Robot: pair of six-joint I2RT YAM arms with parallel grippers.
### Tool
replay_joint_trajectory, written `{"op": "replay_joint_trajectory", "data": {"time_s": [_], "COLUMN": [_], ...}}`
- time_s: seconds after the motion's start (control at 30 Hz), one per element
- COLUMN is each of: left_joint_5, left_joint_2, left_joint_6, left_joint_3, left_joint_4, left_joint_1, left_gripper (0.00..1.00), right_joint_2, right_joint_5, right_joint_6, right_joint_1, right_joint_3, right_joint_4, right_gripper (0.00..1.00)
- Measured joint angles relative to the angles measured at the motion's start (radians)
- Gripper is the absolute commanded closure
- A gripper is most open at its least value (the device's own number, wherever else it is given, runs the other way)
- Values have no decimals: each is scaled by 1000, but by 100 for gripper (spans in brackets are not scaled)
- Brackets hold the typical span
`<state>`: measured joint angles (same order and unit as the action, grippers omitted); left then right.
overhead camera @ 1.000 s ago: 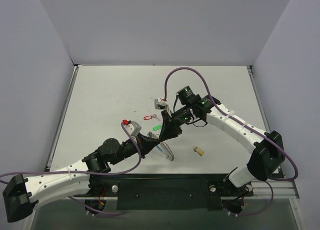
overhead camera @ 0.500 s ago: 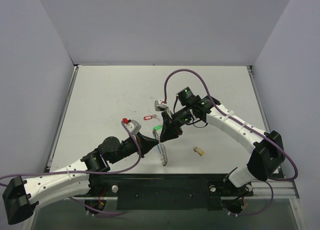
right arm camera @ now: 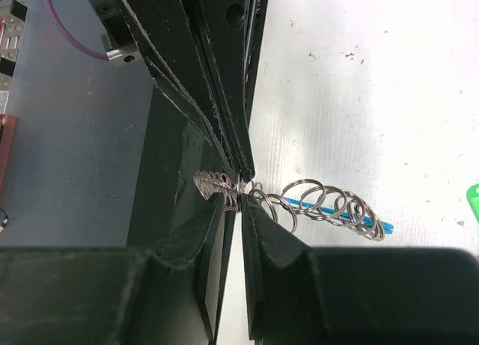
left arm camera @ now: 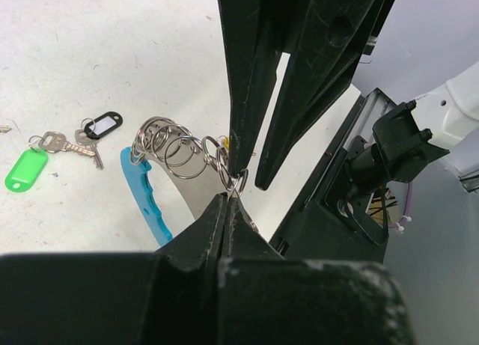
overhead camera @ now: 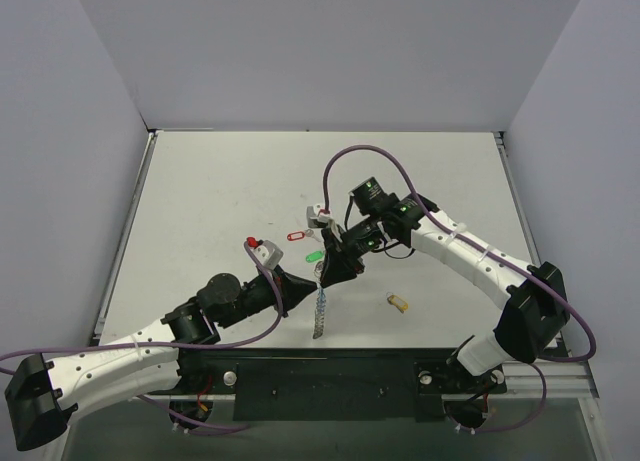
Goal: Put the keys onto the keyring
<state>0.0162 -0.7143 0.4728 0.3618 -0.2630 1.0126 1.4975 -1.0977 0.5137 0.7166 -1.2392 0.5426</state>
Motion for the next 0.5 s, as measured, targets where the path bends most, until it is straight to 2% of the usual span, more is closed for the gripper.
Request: {"op": "replay_joint_trajectory", "data": {"time_s": [0.27, 0.37, 0.5], "left_joint_5": [0, 0, 4], "left_joint_2": [0, 0, 0], "left_joint_6": [14, 17, 20], "left_joint_3": [0, 0, 0], "left_joint_4": [0, 0, -1], "left_joint_1": [0, 0, 0], "left_gripper": [100, 100, 100], "right_joint_2": [0, 0, 0], "right_joint_5": [18, 19, 21], "right_joint_6": [4, 4, 6], "right_joint_1": [11, 11, 11], "right_joint_3": [0, 0, 0], "right_joint_4": [0, 0, 0], "right_gripper": [91, 99, 100]}}
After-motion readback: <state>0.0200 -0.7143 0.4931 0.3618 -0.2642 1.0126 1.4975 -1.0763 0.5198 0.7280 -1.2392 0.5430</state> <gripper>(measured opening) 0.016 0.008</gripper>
